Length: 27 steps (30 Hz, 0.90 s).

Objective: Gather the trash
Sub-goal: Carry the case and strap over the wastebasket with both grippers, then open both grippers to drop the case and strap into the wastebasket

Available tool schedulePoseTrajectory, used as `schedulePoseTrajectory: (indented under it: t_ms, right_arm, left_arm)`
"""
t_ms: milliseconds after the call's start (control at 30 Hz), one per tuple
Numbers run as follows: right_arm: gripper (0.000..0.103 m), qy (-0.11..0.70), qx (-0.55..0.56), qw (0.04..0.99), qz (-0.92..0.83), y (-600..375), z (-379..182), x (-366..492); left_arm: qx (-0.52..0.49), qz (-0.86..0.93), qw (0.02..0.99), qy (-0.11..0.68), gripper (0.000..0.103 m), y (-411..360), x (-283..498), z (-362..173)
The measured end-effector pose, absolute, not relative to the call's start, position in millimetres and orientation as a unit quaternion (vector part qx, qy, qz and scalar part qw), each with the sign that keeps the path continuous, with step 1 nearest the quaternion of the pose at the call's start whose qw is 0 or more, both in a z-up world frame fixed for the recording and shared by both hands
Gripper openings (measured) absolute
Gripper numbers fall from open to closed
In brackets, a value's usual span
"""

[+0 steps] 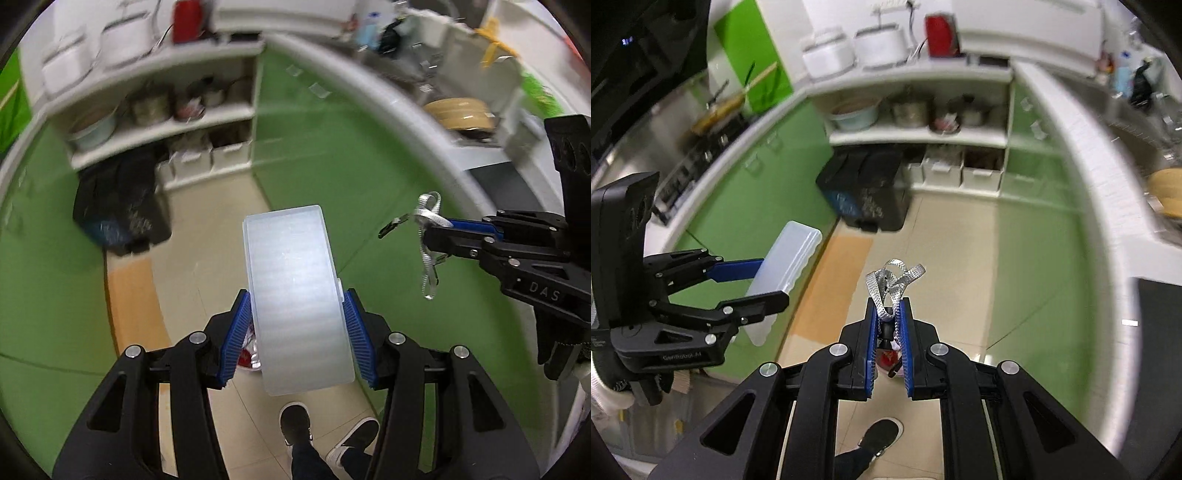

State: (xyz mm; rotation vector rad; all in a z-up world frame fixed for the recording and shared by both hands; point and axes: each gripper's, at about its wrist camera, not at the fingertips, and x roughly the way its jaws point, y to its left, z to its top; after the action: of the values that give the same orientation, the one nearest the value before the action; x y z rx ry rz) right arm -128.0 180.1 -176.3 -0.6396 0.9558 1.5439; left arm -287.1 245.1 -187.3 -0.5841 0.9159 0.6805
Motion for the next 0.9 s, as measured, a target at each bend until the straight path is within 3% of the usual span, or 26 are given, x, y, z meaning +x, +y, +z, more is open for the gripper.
schedulePoseTrajectory:
  t_ms: [300,533,567,600,633,667,900]
  right_arm:
    - [0.011,0.435,-0.308,0.537,0.654,228.3,-323.9,-146.8]
    - [0.011,0.455,-0.322,0.520,0.647,243.1,-407.5,-147.9]
    - [0.011,0.457,-0.323,0.519,0.646,244.0,-414.7,-148.3]
    - [0.011,0.461,-0.324,0.517,0.645,246.2,-422.0,-149.1]
    - [0.011,0.464,-0.325,0.514,0.644,247.8,-427.2,-150.0]
    - [0.011,0.465,-0.327,0.512,0.644,249.9,-430.5,-151.0]
    - [0.011,0.474,-0.337,0.492,0.647,269.3,-448.7,-166.3]
  left_arm:
    - [-0.339,0.317,0.765,0.447,0.051,298.6,-300.9,-377.1]
    - [-0.384,0.301,0.745,0.456,0.052,315.5,-305.8,-482.8]
    - [-0.387,0.301,0.743,0.456,0.058,316.6,-306.0,-488.8]
    - [-0.391,0.302,0.740,0.457,0.082,318.5,-307.5,-496.1]
    - [-0.397,0.304,0.739,0.452,0.094,319.0,-309.3,-499.7]
    - [-0.401,0.311,0.739,0.442,0.100,321.0,-313.8,-501.3]
    - [-0.420,0.337,0.727,0.426,0.100,340.2,-339.3,-492.2]
